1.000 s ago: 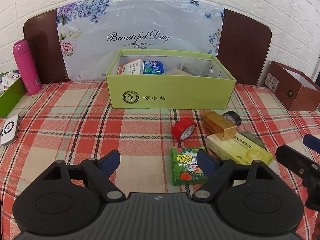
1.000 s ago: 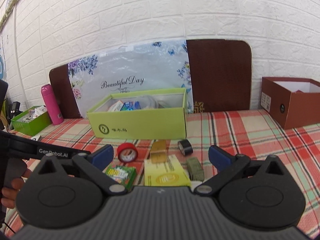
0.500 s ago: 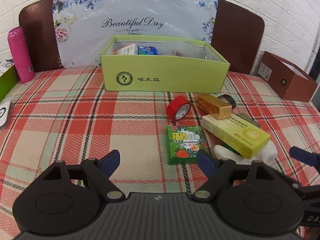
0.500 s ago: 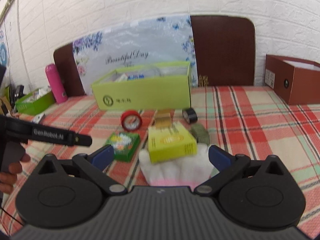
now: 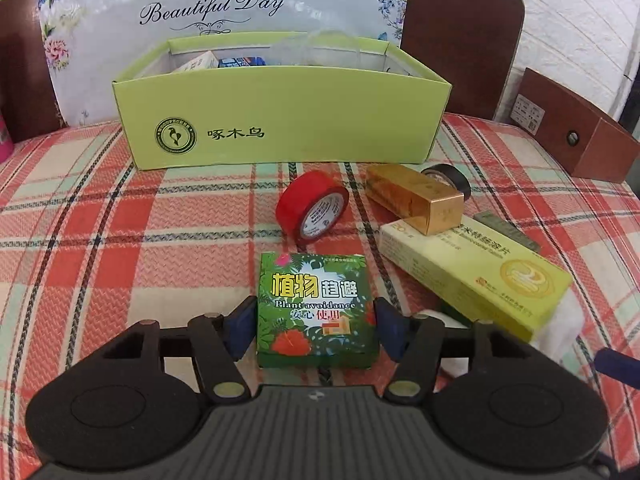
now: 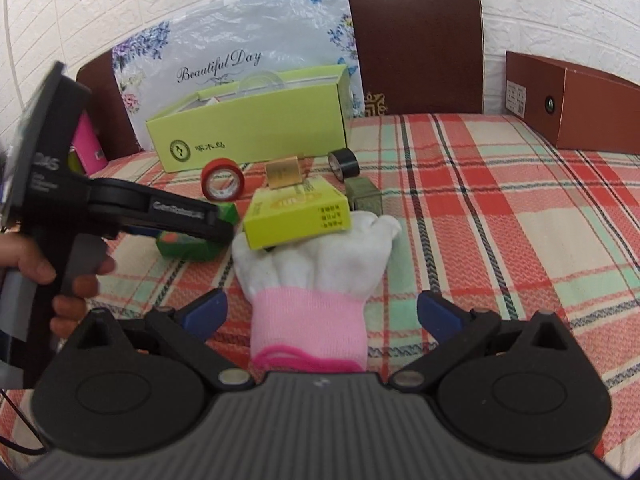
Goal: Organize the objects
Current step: 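Grasp the green plant-repellent box with left tool while right tool grasps the pink-cuffed glove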
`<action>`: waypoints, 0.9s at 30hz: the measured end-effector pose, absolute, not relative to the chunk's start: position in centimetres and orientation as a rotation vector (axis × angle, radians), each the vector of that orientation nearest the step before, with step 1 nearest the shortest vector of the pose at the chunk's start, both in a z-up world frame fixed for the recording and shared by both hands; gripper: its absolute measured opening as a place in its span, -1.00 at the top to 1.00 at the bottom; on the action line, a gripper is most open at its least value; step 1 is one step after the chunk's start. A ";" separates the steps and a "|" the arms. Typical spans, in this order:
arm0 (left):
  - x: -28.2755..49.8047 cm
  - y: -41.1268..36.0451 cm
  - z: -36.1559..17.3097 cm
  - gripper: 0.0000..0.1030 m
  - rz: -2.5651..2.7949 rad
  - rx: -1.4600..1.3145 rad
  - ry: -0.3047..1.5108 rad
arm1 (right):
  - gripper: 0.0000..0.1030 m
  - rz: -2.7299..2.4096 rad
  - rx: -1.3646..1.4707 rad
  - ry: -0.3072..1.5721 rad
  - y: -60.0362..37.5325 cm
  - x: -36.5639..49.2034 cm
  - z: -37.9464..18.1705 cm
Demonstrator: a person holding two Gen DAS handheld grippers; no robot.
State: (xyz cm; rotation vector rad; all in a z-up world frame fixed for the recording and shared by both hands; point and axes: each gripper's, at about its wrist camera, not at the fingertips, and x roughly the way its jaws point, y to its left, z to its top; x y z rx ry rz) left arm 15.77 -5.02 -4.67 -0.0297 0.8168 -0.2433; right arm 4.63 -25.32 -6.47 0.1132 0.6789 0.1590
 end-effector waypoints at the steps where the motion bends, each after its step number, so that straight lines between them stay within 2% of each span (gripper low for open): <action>1: 15.5 -4.3 -4.5 -0.24 -0.259 -0.056 0.827 | -1.00 0.161 0.117 0.687 -25.3 4.8 -6.7; 4: 14.0 -2.2 -4.3 -0.24 -0.238 -0.091 0.834 | -0.98 0.171 0.118 0.687 -24.8 5.6 -7.1; 5: 13.6 -1.5 -4.3 -0.24 -0.223 -0.093 0.834 | -0.89 0.170 0.115 0.684 -24.6 5.8 -7.3; 6: 13.2 -0.9 -4.4 -0.24 -0.208 -0.099 0.839 | -0.59 0.171 0.110 0.691 -24.3 6.2 -7.5; 7: 12.9 -0.3 -4.4 -0.24 -0.196 -0.107 0.847 | -0.36 0.177 0.099 0.707 -23.9 6.4 -7.7; 9: 12.4 0.6 -4.5 -0.24 -0.185 -0.123 0.856 | 0.41 0.173 0.027 0.702 -22.8 6.0 -7.4; 10: 12.1 1.0 -4.5 -0.24 -0.185 -0.125 0.856 | 0.58 0.204 0.011 0.704 -22.2 5.4 -6.9; 11: 11.8 1.3 -4.5 -0.24 -0.182 -0.123 0.857 | 0.66 0.240 0.007 0.702 -21.7 4.7 -6.4; 18: 10.8 1.1 -4.5 -0.25 -0.226 -0.074 0.862 | 0.64 0.479 -0.159 0.791 -17.6 0.2 -5.7; 19: 10.7 0.9 -4.6 -0.25 -0.227 -0.059 0.862 | 0.57 0.481 -0.174 0.795 -17.3 -0.1 -5.9; 21: 10.5 0.7 -4.7 -0.27 -0.219 -0.027 0.859 | -0.05 0.455 -0.180 0.794 -17.2 -0.2 -5.9; 22: 10.4 0.7 -4.7 -0.31 -0.214 -0.020 0.857 | -0.27 0.438 -0.177 0.781 -17.2 -0.4 -5.7; 27: 10.6 0.9 -4.7 -0.37 -0.217 -0.033 0.852 | -0.29 0.401 -0.117 0.776 -17.6 0.6 -5.7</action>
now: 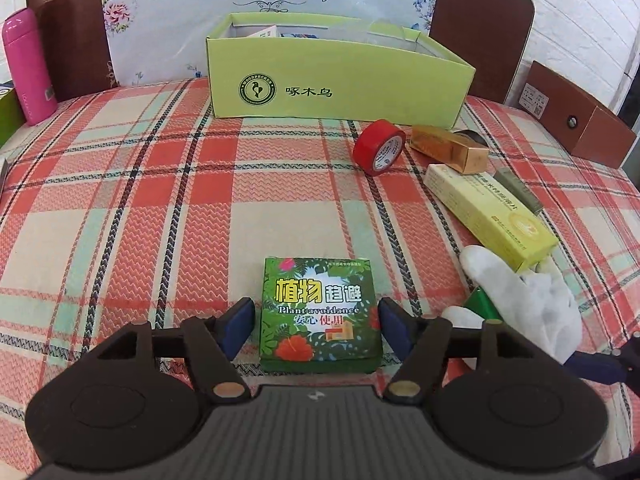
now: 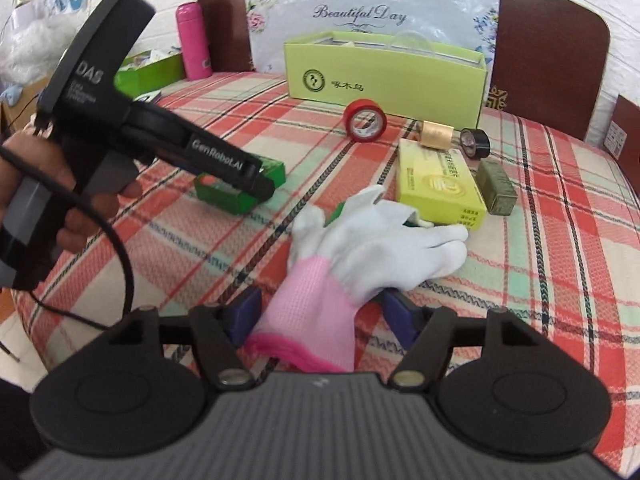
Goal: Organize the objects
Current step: 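Grasp the green plant-repellent box with left tool while right tool grasps the pink-cuffed glove, then carry green box and glove into the lime-green box and release both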
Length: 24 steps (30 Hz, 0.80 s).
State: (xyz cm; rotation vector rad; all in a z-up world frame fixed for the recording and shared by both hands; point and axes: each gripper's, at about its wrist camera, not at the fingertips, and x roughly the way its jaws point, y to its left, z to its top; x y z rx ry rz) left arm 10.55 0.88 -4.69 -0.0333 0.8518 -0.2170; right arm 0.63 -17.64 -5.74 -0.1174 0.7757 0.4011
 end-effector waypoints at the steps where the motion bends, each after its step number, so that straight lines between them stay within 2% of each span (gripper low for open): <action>1: 10.5 0.9 -4.7 -0.37 -0.227 -0.039 0.852 | -0.29 0.398 -0.111 0.780 -17.6 0.8 -5.9; 2: 10.5 0.9 -4.7 -0.37 -0.229 -0.040 0.853 | -0.27 0.394 -0.104 0.788 -17.5 1.0 -6.2; 7: 10.6 0.4 -5.0 -0.37 -0.195 0.002 0.854 | 0.10 0.380 -0.087 0.782 -18.1 0.8 -6.5; 13: 10.6 0.3 -5.0 -0.36 -0.186 0.005 0.851 | 0.16 0.363 -0.059 0.776 -18.6 0.8 -6.1; 15: 10.5 0.3 -4.9 -0.24 -0.188 0.008 0.848 | 0.69 0.365 -0.047 0.782 -18.7 0.9 -6.2; 24: 10.4 0.4 -3.9 -0.23 -0.228 -0.014 0.841 | 0.78 0.398 -0.032 0.691 -19.4 0.8 -3.0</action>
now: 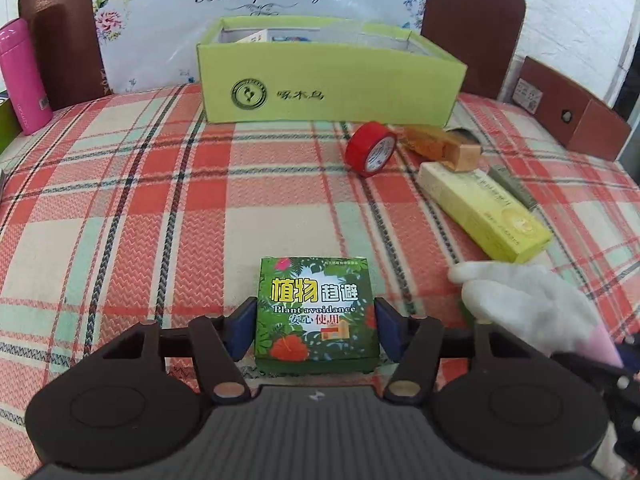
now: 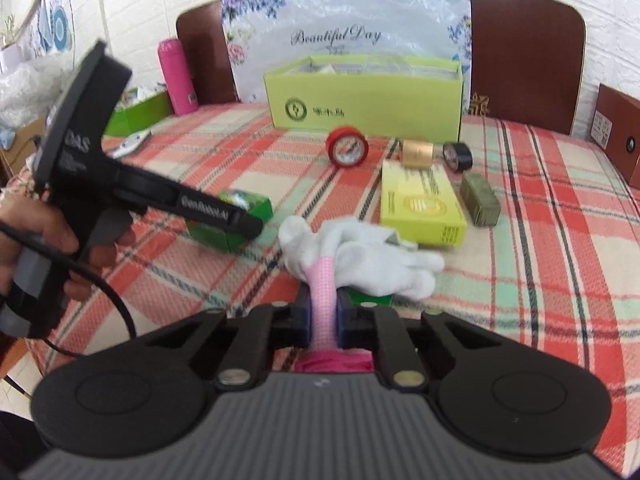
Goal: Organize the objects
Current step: 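Carry green box and glove into the lime-green box and release both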
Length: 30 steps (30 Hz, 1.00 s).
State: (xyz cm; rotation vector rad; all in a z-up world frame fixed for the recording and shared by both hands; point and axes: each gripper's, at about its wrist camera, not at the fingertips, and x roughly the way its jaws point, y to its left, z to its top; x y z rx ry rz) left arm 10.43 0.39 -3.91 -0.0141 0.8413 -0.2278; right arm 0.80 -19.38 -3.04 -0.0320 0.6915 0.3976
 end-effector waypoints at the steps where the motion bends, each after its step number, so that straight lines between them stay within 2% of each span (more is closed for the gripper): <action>1: 10.4 0.4 -3.4 -0.23 -0.236 -0.021 0.830 | 0.78 0.397 -0.035 0.670 -19.6 0.9 -2.4; 10: 11.4 0.3 3.3 -0.23 -0.306 -0.034 0.648 | 0.79 0.366 -0.045 0.482 -21.3 3.8 3.1; 18: 15.6 -0.8 8.0 -0.23 -0.318 -0.026 0.528 | 0.79 0.352 -0.071 0.345 -21.1 9.8 6.6; 25: 22.8 -1.4 9.5 -0.23 -0.282 -0.060 0.503 | 0.79 0.355 -0.088 0.240 -21.0 18.3 7.2; 30: 27.6 -2.1 8.8 -0.23 -0.258 -0.044 0.517 | 0.79 0.369 -0.093 0.244 -20.9 24.6 5.8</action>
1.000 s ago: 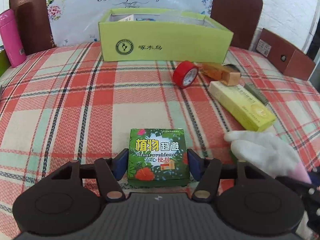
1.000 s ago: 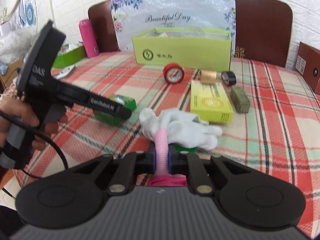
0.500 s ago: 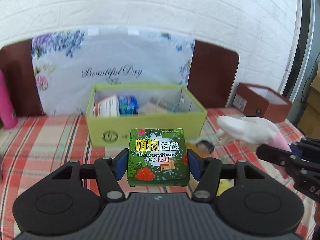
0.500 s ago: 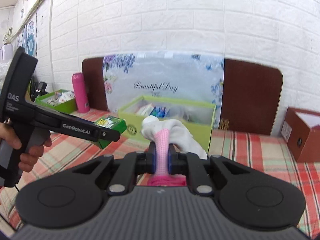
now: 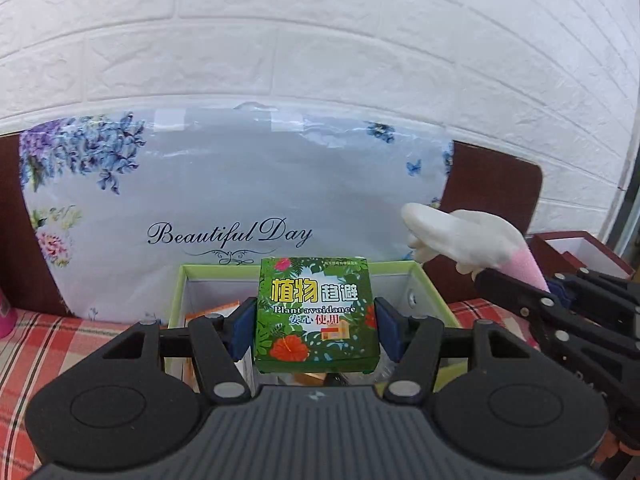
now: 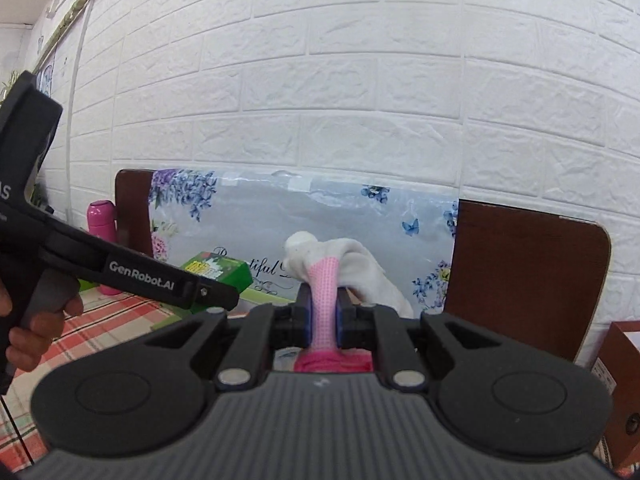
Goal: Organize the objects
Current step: 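Carry green box and glove into the lime-green box and release both, then move both tools back to the remaining items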
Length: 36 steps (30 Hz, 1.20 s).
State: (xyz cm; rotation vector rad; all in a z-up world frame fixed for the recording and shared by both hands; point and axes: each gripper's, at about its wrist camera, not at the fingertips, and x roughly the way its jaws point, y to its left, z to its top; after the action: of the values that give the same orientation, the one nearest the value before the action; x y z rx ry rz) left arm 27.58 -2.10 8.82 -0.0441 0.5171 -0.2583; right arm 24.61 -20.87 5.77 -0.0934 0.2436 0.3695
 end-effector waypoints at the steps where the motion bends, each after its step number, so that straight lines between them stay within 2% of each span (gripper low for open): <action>1: 28.4 -2.2 8.5 -0.23 -0.253 -0.043 0.523 | 0.79 0.367 -0.102 0.247 -20.7 25.6 5.2; 4: 30.7 -2.1 7.0 -0.25 -0.241 -0.042 0.545 | 0.76 0.353 -0.118 0.309 -20.2 28.8 2.9; 5: 31.3 -2.0 6.3 -0.27 -0.231 -0.042 0.545 | 0.53 0.357 -0.113 0.355 -20.2 29.8 2.0; 6: 31.7 -1.9 5.7 -0.50 -0.210 -0.039 0.552 | 0.03 0.353 -0.100 0.398 -20.4 30.7 1.1; 7: 32.0 -1.8 5.0 -0.69 -0.175 -0.036 0.569 | -0.18 0.342 -0.088 0.421 -20.5 31.2 0.4; 8: 32.1 -1.6 4.4 -0.69 -0.140 -0.036 0.581 | -0.31 0.334 -0.086 0.427 -20.7 31.2 -0.2; 10: 32.1 -1.0 3.5 -0.69 -0.128 -0.048 0.595 | -0.46 0.330 -0.094 0.414 -21.1 30.9 -0.9; 11: 32.0 -0.5 3.2 -0.69 -0.134 -0.063 0.600 | -0.75 0.321 -0.093 0.406 -21.3 30.7 -1.0; 12: 31.9 -0.2 3.0 -0.69 -0.129 -0.076 0.606 | -0.93 0.304 -0.089 0.394 -21.6 30.4 -1.1; 17: 30.6 -0.2 4.2 -0.69 -0.117 -0.069 0.607 | -0.99 0.271 -0.061 0.384 -22.3 28.8 0.2; 26: 22.9 -2.1 8.5 -0.71 -0.118 -0.025 0.555 | -1.00 0.259 0.032 0.335 -23.8 21.7 4.8; 36: 15.1 -3.0 6.8 -0.73 -0.158 -0.040 0.597 | -1.00 0.230 0.033 0.349 -24.4 12.5 4.9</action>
State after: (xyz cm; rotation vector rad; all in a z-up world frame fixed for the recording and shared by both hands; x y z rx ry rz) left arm 15.11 -3.04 6.81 -0.0401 0.5968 -0.1583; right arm 12.53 -24.44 4.92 0.0326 0.3492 0.2303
